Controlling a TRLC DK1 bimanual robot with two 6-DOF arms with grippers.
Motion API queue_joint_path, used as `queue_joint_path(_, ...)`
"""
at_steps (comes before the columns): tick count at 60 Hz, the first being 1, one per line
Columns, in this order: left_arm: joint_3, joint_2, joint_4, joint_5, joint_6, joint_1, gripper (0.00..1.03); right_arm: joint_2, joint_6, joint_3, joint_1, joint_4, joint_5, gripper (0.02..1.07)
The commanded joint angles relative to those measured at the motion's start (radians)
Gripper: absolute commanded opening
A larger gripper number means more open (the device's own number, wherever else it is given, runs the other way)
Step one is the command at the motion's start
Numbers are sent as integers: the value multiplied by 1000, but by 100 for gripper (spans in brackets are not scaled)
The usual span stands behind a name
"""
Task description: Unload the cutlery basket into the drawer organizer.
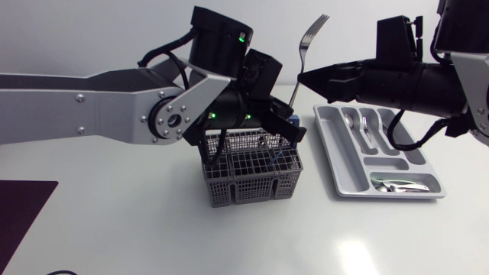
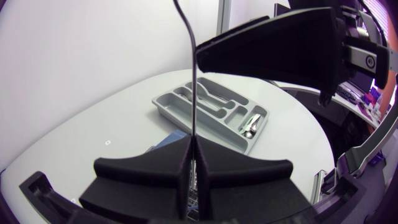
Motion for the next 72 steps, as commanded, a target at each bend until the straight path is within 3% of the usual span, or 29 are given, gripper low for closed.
queue_joint_path(1,37,15,2,22,-36,13,3,18,37,26,10,13,1,33)
queue_joint_path(21,37,14,-7,42,-40,10,3,56,37,60,16,10,-8,28)
queue_joint_path(31,40,15,-12,48,-40,11,3,56,37,71,16,4,-17,9)
queue_joint_path(54,43,12,-12,70,-45,25,4,59,35,65,20,-10,-43,8)
queue_joint_path(58,45,11,-12,71,-45,31,9,59,34,62,20,-11,-43,8)
queue_joint_path(62,43,5,-12,77,-45,40,25,58,31,60,19,-16,-43,8)
queue_joint_path(69,39,-14,-9,77,-45,56,62,55,20,56,1,-31,-54,8)
queue_joint_path(72,35,-23,-4,77,-45,65,71,52,15,53,-15,-37,-59,8)
